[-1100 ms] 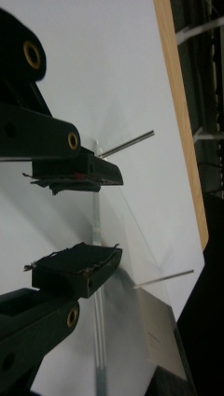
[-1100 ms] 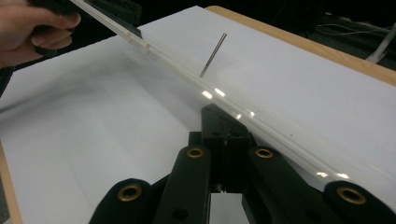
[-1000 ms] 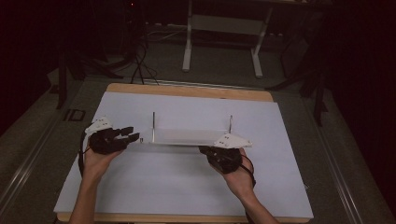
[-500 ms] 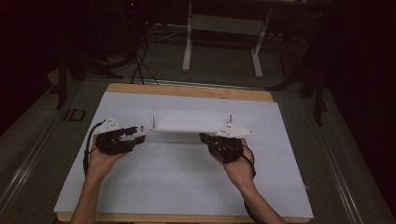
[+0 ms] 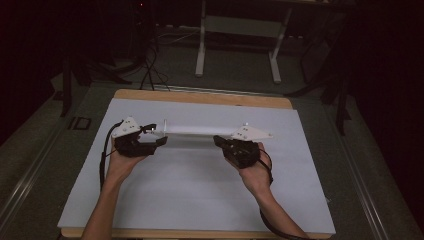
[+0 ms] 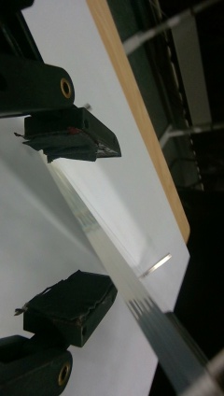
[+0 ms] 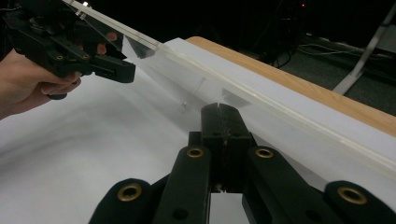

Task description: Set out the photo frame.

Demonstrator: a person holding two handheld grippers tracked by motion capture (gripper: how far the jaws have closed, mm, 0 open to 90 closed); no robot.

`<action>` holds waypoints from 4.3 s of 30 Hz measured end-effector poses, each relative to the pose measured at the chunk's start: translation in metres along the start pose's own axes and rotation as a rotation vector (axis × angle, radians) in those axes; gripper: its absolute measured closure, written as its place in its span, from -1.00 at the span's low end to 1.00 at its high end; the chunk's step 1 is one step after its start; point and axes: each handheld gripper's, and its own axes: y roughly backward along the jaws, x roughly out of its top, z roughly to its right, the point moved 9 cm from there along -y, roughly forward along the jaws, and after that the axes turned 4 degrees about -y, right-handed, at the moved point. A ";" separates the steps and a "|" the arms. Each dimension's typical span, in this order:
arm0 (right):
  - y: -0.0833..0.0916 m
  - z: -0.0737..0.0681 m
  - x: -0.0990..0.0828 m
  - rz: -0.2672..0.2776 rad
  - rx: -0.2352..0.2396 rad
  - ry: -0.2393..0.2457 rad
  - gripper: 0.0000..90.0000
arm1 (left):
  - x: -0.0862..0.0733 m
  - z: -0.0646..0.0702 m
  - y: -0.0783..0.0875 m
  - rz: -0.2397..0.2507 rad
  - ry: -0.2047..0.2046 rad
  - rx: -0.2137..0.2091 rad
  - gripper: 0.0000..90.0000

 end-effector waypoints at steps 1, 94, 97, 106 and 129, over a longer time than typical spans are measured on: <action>0.000 0.000 0.001 -0.001 -0.002 0.003 1.00 | 0.000 0.000 -0.002 -0.003 -0.002 -0.003 -0.27; -0.033 0.168 -0.043 0.015 -0.144 -0.039 0.00 | 0.016 -0.047 -0.058 0.055 0.076 0.116 -0.15; -0.035 0.170 -0.041 0.017 -0.162 -0.045 -0.01 | 0.017 -0.050 -0.061 0.061 0.081 0.130 -0.15; -0.039 0.172 -0.039 0.010 -0.187 -0.073 -0.03 | 0.019 -0.054 -0.064 0.050 0.095 0.136 -0.15; -0.016 0.147 -0.040 -0.008 -0.168 -0.124 -0.02 | 0.020 -0.036 -0.042 0.019 0.146 0.116 -0.15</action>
